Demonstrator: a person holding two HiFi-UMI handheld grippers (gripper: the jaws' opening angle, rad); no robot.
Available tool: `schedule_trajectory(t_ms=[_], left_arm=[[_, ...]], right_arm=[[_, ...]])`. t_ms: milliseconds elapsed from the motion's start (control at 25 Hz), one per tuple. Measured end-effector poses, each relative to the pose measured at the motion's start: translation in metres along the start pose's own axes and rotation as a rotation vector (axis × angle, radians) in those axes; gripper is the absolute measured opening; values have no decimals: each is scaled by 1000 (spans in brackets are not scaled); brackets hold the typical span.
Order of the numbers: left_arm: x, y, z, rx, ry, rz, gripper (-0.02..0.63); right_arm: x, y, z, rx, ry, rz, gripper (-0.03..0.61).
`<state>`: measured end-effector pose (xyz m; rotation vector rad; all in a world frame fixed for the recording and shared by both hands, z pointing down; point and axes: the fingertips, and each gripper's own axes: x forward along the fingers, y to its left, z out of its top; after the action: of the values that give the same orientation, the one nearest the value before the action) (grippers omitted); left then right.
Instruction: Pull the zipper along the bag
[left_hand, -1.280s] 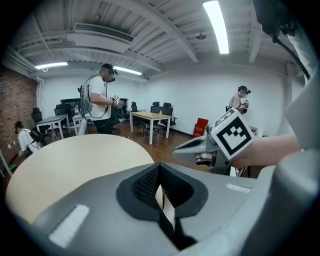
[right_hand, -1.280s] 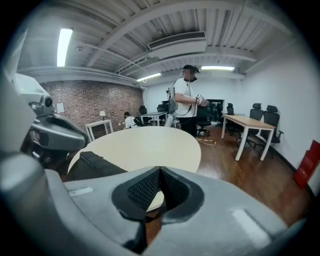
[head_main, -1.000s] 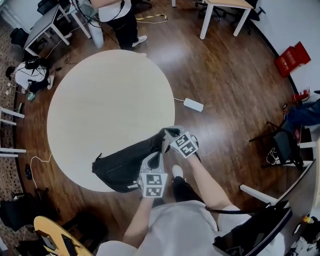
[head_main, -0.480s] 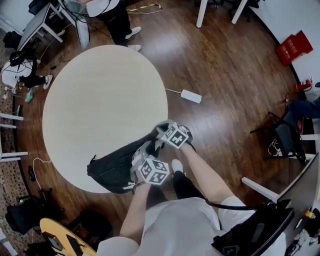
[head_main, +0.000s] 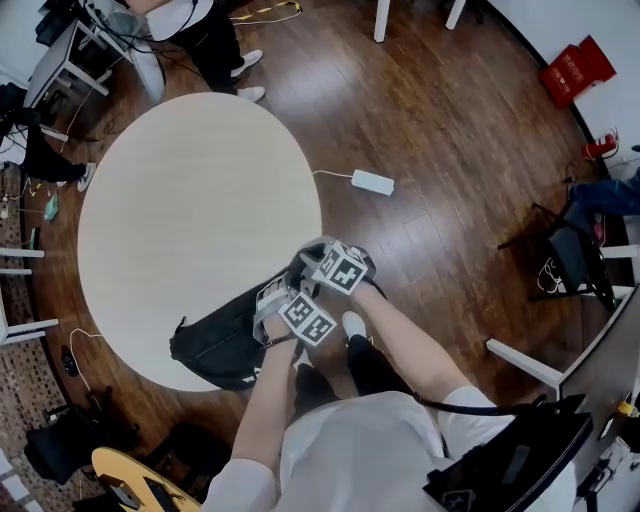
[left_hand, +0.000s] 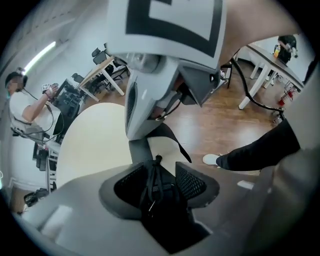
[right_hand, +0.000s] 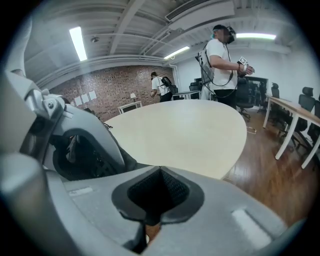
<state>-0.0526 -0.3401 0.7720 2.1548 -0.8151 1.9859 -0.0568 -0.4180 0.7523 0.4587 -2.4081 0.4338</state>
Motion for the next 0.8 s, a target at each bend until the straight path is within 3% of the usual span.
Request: schedule_trajectory(t_ms=[160, 200, 520, 800], left_arm=[[-5, -4, 3, 13, -3, 22, 126], [-9, -3, 5, 15, -20, 44, 54], [-59, -9, 16, -101, -196, 107, 51], [-97, -19, -20, -215, -235, 160, 49]], right_arm=[[-1, 1, -1, -21, 10, -24, -8], [-1, 1, -1, -26, 9, -30, -8], [-2, -1, -4, -13, 39, -43, -9], [2, -9, -7, 55, 127, -101, -8]])
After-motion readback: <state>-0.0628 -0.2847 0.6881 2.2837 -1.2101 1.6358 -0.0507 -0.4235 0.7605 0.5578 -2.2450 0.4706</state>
